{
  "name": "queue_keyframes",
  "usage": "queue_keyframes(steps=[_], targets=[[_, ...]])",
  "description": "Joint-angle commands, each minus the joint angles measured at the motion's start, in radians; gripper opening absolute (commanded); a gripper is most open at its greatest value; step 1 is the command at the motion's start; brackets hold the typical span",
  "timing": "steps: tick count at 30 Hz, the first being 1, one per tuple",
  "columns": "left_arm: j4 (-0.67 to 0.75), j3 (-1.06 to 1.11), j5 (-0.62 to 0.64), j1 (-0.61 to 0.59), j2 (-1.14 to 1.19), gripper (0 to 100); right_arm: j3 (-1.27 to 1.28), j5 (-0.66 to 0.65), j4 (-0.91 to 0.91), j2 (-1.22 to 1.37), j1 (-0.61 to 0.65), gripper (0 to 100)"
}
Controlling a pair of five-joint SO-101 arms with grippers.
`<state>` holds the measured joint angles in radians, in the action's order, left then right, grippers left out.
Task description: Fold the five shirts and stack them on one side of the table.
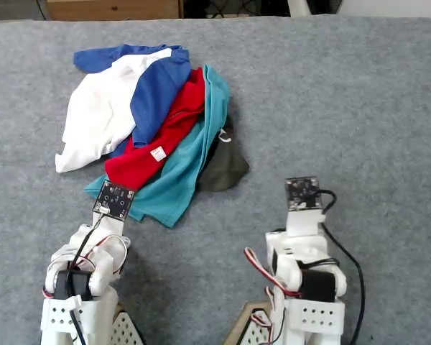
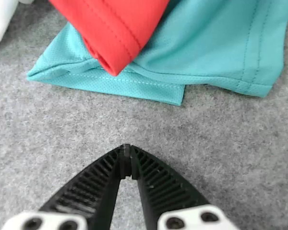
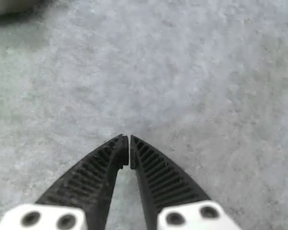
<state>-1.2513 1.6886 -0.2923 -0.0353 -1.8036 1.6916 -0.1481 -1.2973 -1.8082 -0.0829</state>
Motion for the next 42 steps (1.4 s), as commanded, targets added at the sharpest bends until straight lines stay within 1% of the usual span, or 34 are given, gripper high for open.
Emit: queue_keyframes(steps=[1, 4, 7, 9, 11, 13, 17, 20, 23, 27, 30, 36, 38, 42], targets=[[-0.025, 0.01, -0.002, 0.012, -0.011, 3, -0.012, 0.009, 0.06, -0.074, 0.103, 1.5], [-0.025, 0.01, -0.002, 0.012, -0.011, 3, -0.064, 0.009, 0.186, -0.073, 0.144, 1.5], [-0.025, 0.01, -0.002, 0.012, -0.011, 3, -0.116, -0.002, 0.394, -0.068, 0.153, 1.5], [-0.025, 0.01, -0.002, 0.012, -0.011, 3, -0.11, -0.064, 0.554, -0.056, 0.215, 3.7], [-0.025, 0.01, -0.002, 0.012, -0.011, 3, -0.117, -0.107, 0.609, -0.027, 0.295, 7.4], [-0.025, 0.01, -0.002, 0.012, -0.011, 3, -0.15, -0.095, 0.609, 0.033, 0.358, 8.9], [-0.025, 0.01, -0.002, 0.012, -0.011, 3, -0.334, -0.048, 0.608, 0.257, 0.381, 8.6], [-0.025, 0.01, 0.002, 0.018, -0.011, 3, -0.572, -0.017, 0.565, 0.527, 0.385, 8.7], [-0.025, 0.01, 0.002, 0.018, -0.011, 3, -0.855, 0.034, 0.459, 0.845, 0.434, 8.8], [-0.025, 0.01, 0.002, 0.018, -0.011, 3, -1.222, 0.064, 0.336, 1.231, 0.523, 8.8], [-0.025, 0.01, 0.002, 0.018, -0.011, 3, -1.452, 0.069, 0.313, 1.491, 0.563, 8.9], [-0.025, 0.01, -0.005, 0.007, -0.011, 3, -1.854, 0.069, 0.311, 1.905, 0.628, 8.9], [-0.025, 0.01, -0.005, -0.024, -0.011, 3, -1.972, 0.077, 0.313, 2.034, 0.649, 8.9], [-0.025, 0.01, 0.002, -0.151, -0.011, 3, -2.206, 0.132, 0.311, 2.295, 0.68, 8.9]])
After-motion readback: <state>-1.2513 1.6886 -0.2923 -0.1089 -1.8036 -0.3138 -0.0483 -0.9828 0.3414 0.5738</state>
